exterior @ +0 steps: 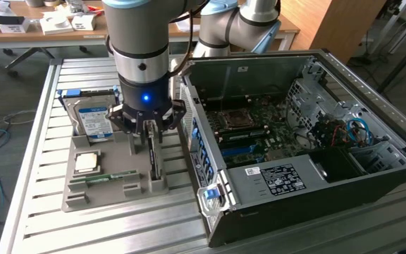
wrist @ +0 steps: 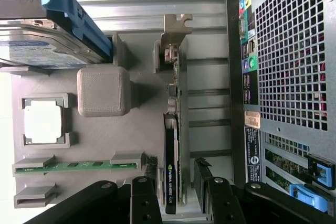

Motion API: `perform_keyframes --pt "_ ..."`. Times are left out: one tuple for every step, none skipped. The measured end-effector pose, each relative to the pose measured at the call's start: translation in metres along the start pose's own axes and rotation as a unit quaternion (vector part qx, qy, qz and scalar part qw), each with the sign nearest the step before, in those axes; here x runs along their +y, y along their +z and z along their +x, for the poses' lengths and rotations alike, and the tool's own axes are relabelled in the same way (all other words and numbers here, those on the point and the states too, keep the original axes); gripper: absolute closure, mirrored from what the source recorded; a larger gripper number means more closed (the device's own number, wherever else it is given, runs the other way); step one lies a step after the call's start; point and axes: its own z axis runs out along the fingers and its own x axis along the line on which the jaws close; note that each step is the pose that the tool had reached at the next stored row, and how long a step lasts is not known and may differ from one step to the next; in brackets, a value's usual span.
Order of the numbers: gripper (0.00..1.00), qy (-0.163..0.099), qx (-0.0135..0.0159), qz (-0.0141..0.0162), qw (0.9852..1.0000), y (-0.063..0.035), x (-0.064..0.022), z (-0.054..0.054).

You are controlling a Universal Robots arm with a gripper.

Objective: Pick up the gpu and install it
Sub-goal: 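Pick up the gpu and move the gpu toward the slot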

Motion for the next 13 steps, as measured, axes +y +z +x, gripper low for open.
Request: perform_keyframes --pt "0.58 0.000 0.0000 0.0000 1.0000 0.0000 0.0000 0.0000" --pt "0.58 0.000 0.0000 0.0000 1.0000 0.0000 0.0000 0.0000" --pt "0.58 0.000 0.0000 -0.0001 1.0000 0.0002 0.0000 0.0000" --pt "0.58 0.000 -0.0001 -0.0001 1.0000 0.0005 0.0000 0.0000" --pt "0.58 0.000 -0.0002 -0.0002 1.0000 0.0012 0.0000 0.0000" --pt "0.58 0.000 -0.0002 -0.0002 1.0000 0.0019 -0.0001 0.0000" --pt "0.58 0.000 -0.0001 -0.0001 1.0000 0.0026 -0.0001 0.0001" --pt "0.58 0.000 -0.0001 -0.0001 1.0000 0.0034 -0.0002 0.0001" --pt "0.58 0.000 -0.0001 -0.0001 1.0000 0.0042 -0.0002 0.0001" --pt "0.58 0.000 -0.0001 -0.0001 1.0000 0.0051 -0.0003 0.0001" --pt "0.58 0.000 -0.0001 -0.0002 1.0000 0.0060 -0.0003 0.0001" --pt "0.58 0.000 -0.0001 -0.0002 1.0000 0.0068 -0.0004 0.0001" --pt "0.58 0.000 -0.0001 -0.0002 1.0000 0.0076 -0.0004 0.0002"
